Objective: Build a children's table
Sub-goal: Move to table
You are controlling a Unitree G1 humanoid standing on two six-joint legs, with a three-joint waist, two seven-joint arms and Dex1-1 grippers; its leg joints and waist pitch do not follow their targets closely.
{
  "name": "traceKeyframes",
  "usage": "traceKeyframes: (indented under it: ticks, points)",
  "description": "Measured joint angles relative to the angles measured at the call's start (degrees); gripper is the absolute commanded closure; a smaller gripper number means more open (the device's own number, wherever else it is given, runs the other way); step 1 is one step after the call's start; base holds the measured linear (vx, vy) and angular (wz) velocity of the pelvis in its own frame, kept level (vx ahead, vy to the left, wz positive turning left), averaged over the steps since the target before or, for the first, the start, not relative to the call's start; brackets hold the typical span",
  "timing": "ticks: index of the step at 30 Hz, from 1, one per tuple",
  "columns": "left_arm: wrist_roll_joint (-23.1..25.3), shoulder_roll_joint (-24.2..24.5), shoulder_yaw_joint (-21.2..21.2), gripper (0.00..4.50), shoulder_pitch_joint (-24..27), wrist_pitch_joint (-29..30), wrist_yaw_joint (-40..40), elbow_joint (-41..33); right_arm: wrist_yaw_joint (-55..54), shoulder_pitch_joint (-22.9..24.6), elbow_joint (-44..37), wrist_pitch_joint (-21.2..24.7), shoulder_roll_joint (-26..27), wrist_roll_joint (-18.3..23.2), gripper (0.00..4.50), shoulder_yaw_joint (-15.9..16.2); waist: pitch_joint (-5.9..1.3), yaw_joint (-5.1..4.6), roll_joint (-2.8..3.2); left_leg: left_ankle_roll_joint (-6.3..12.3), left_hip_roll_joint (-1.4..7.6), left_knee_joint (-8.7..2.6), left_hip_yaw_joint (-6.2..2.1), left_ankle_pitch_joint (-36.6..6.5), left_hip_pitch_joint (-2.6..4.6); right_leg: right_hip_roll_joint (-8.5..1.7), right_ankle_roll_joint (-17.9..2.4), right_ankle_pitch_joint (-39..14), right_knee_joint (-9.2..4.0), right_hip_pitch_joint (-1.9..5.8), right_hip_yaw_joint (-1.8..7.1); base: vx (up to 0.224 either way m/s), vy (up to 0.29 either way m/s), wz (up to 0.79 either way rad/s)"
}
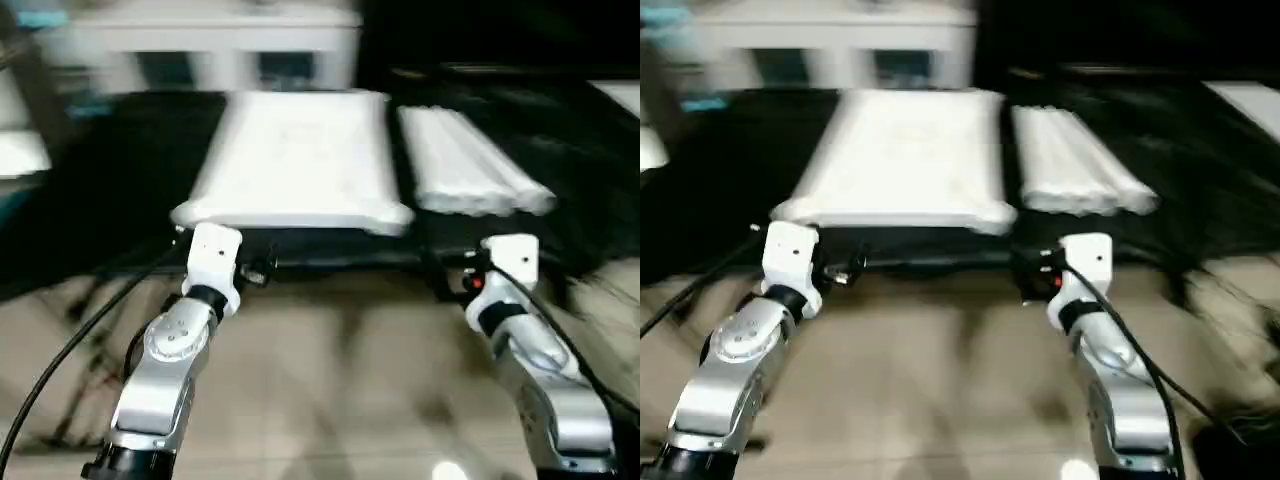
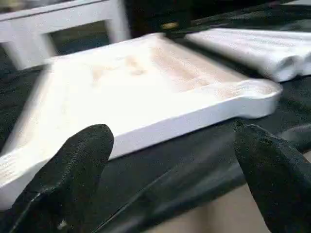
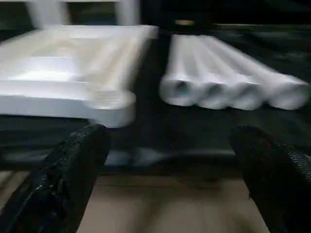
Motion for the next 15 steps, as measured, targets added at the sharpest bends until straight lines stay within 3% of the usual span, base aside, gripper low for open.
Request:
traceKeyframes:
  ticks: [1,3,4,5,6,7,8,9,10,11,12,13,14,15]
  points:
    - [0.01,-0.08,-0.26,0.00,-0.14,-0.01,-0.04,-0.12,0.00,0.01,-0.09,0.00,-0.39,0.00,0.04,-0.27,-0.10,0.00,0.13,0.45,-0.04,0.48,-1.03,-0.31,-0.49,0.38,-0.16,-0.04,-0.20,0.06,0.06,0.151,-0.014,-0.33]
    - [0.00,-0.15,-0.82,0.00,-0.32,-0.01,-0.09,-1.16,0.10,-0.10,-0.57,-0.02,-1.06,0.00,0.04,-0.60,-0.35,1.13,0.65,1.49,-0.13,1.91,-3.32,-0.55,-3.07,1.41,-0.52,-0.51,-0.67,0.09,-0.33,0.154,-0.010,-0.05]
    - [0.02,-0.03,-0.67,0.00,-0.28,0.01,-0.07,-1.54,0.21,-0.45,-0.73,-0.02,-1.10,0.08,0.04,-0.60,-0.61,1.74,1.02,1.46,-0.03,2.40,-3.94,-0.52,-3.97,1.91,-0.63,-0.60,-0.86,0.13,-0.57,0.126,0.016,0.00]
    - [0.01,0.26,-0.02,0.00,-0.27,0.11,0.12,-2.28,0.50,-1.10,-1.60,0.01,-0.59,0.45,0.04,-0.41,-0.71,1.79,1.15,1.33,0.20,2.67,-4.70,-0.71,-3.86,1.91,-1.13,-1.02,-0.33,-0.19,-1.04,0.163,-0.003,-0.02]
    - [0.00,0.36,0.68,0.00,-0.30,0.13,0.27,-2.73,0.87,-1.98,-2.43,0.02,-0.22,0.82,0.04,0.17,-0.72,1.47,1.12,1.38,-0.24,2.53,-4.97,-0.79,-3.88,1.15,-2.10,-1.65,0.69,-0.56,-2.10,0.163,-0.003,-0.02]
    - [-0.03,0.38,1.20,0.00,-0.31,0.32,0.31,-3.05,1.20,-2.96,-3.21,0.03,-0.08,1.15,0.04,0.71,-0.80,1.23,0.91,2.06,-0.81,2.42,-5.11,-1.19,-3.61,-0.09,-2.97,-2.37,2.96,-2.23,-3.31,0.182,-0.026,0.10]
    - [-0.06,0.64,1.81,0.00,-0.31,0.50,0.42,-3.48,1.26,-3.63,-4.36,0.06,-0.03,1.33,0.04,0.78,-0.84,1.03,0.50,2.44,-1.61,2.46,-5.08,-1.70,-3.09,-1.34,-2.67,-2.68,5.78,-3.55,-3.78,0.131,-0.016,0.14]
    - [-0.15,0.60,2.15,0.00,-0.36,0.78,0.55,-4.28,1.25,-3.79,-5.02,0.11,-0.32,1.37,0.04,0.60,-0.96,0.99,-0.19,2.63,-2.38,2.55,-4.93,-2.12,-2.73,-2.35,-2.53,-2.67,5.65,-4.28,-3.44,0.131,-0.016,0.14]
    - [-0.38,0.32,2.24,0.00,-0.68,0.92,0.85,-5.15,1.26,-3.95,-5.38,0.18,-0.78,1.42,0.04,0.27,-0.84,0.96,-1.27,2.88,-3.14,3.26,-4.55,-2.80,-2.81,-3.32,0.54,-2.90,4.74,-4.07,-2.85,0.107,-0.021,0.12]
    - [-0.63,-0.79,2.18,0.00,-1.04,1.24,1.04,-5.41,1.25,-3.83,-5.12,0.76,-1.47,1.52,0.04,-0.48,-0.48,1.47,-1.19,6.82,-3.10,5.00,-4.48,-3.84,-3.31,-2.65,0.12,-3.73,4.66,-3.00,-2.28,0.094,-0.015,0.24]
    - [-0.94,-1.59,1.04,0.00,-1.09,1.44,0.96,-5.51,1.23,-3.72,-4.85,1.08,-1.81,1.54,0.04,-1.01,-0.44,1.90,-1.18,9.59,-3.18,6.53,-4.38,-3.46,-3.79,-2.34,0.08,-3.75,3.97,-2.34,-2.02,0.094,-0.015,0.24]
    - [-1.10,-1.91,0.09,0.00,-1.08,1.61,0.93,-5.65,1.22,-3.73,-4.86,1.15,-2.11,1.54,0.04,-1.65,-0.38,2.45,-1.20,9.42,-3.06,8.20,-4.52,-3.26,-4.87,-1.84,-0.12,-3.59,3.00,-1.36,-1.90,0.101,-0.023,0.19]
    - [-1.11,-1.84,0.09,0.00,-1.17,1.65,0.96,-5.92,1.23,-3.81,-4.97,1.15,-2.14,1.58,0.04,-1.78,-0.40,3.04,-0.82,7.97,-3.04,8.85,-4.66,-2.41,-5.97,-1.47,-0.18,-3.61,2.09,0.01,-2.10,0.116,-0.004,0.03]
    - [-1.11,-1.67,0.36,0.00,-1.18,1.65,0.98,-6.30,1.27,-3.96,-5.09,1.14,-2.12,1.68,0.04,-1.63,-0.41,3.43,-0.15,6.57,-2.47,7.29,-4.74,-1.56,-6.75,-0.78,-0.25,-3.66,1.37,1.00,-2.58,0.116,-0.004,0.03]
